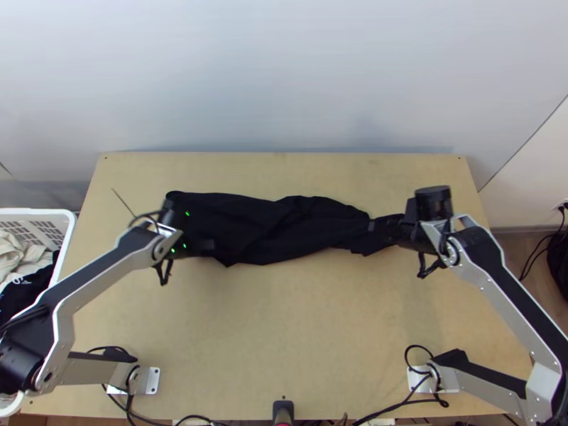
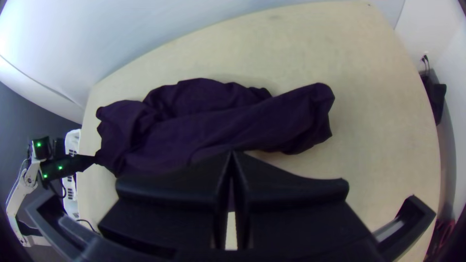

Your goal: Fold the t-shirt

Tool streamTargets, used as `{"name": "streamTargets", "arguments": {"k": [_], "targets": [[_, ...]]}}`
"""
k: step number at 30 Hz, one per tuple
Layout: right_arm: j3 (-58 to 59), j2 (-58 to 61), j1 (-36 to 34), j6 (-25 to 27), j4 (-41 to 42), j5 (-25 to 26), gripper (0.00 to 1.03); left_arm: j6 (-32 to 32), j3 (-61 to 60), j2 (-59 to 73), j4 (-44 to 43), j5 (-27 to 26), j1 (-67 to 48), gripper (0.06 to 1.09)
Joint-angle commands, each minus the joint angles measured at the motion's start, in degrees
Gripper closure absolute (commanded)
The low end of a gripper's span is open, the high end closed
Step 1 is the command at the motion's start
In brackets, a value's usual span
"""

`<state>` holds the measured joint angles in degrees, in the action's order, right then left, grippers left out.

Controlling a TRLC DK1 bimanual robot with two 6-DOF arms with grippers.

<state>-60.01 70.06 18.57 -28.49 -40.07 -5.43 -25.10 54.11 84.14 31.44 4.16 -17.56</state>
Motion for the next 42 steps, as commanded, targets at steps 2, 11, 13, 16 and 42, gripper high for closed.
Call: {"name": "streamTargets", "arguments": {"k": [2,11,13,16,42], "targets": [[-7.1,-2.8,-2.8,1.8,-3.2,0.2,1.0,1.5,12.7,-6.6,7.1,0.0,5.1,1.04],[-21.9,-3.5,-4.7,4.5,-7.9,5.2,1.0,1.6,37.0,-6.0,15.9,-0.2,12.6,1.04],[-25.4,-3.5,-4.6,4.8,-8.9,7.1,1.0,1.5,43.0,-5.0,17.9,-0.2,13.7,1.04],[-30.2,-3.5,-4.6,5.6,-9.2,10.4,1.0,1.5,52.3,-3.5,20.9,-0.2,14.7,1.04],[-43.8,-16.4,9.3,53.1,22.1,46.5,1.0,6.3,75.5,-20.5,19.4,0.4,13.3,1.05]]}}
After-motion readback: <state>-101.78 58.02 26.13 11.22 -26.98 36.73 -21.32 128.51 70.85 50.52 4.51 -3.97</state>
